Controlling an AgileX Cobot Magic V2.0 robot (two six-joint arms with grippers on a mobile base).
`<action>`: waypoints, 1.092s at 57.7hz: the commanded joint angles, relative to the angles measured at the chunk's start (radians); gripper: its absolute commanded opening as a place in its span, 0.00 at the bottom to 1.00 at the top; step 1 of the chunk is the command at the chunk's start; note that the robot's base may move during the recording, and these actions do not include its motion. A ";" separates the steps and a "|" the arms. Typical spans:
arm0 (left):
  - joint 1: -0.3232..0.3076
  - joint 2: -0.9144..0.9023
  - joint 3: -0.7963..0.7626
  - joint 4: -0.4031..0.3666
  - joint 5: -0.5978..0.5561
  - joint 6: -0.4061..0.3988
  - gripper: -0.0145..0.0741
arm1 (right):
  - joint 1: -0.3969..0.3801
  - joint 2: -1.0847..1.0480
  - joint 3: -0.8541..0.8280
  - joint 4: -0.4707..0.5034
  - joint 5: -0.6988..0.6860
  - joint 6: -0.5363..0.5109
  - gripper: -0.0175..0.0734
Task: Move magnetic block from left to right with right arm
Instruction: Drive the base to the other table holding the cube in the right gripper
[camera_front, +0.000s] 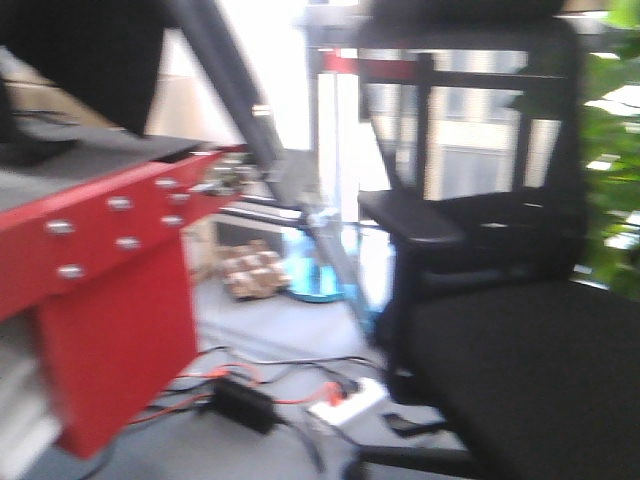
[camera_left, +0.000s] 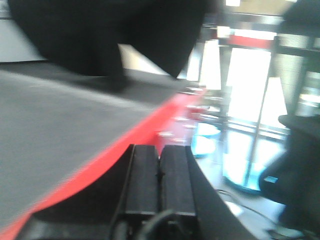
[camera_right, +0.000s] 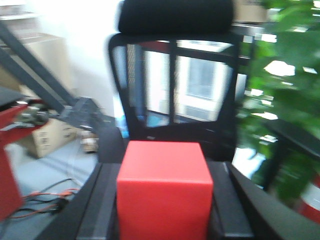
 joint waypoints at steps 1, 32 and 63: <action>-0.004 -0.008 0.009 -0.003 -0.083 -0.007 0.02 | -0.004 0.011 -0.031 -0.010 -0.089 -0.009 0.54; -0.004 -0.008 0.009 -0.003 -0.083 -0.007 0.02 | -0.004 0.011 -0.031 -0.010 -0.089 -0.009 0.54; -0.004 -0.008 0.009 -0.003 -0.083 -0.007 0.02 | -0.004 0.011 -0.031 -0.010 -0.089 -0.009 0.54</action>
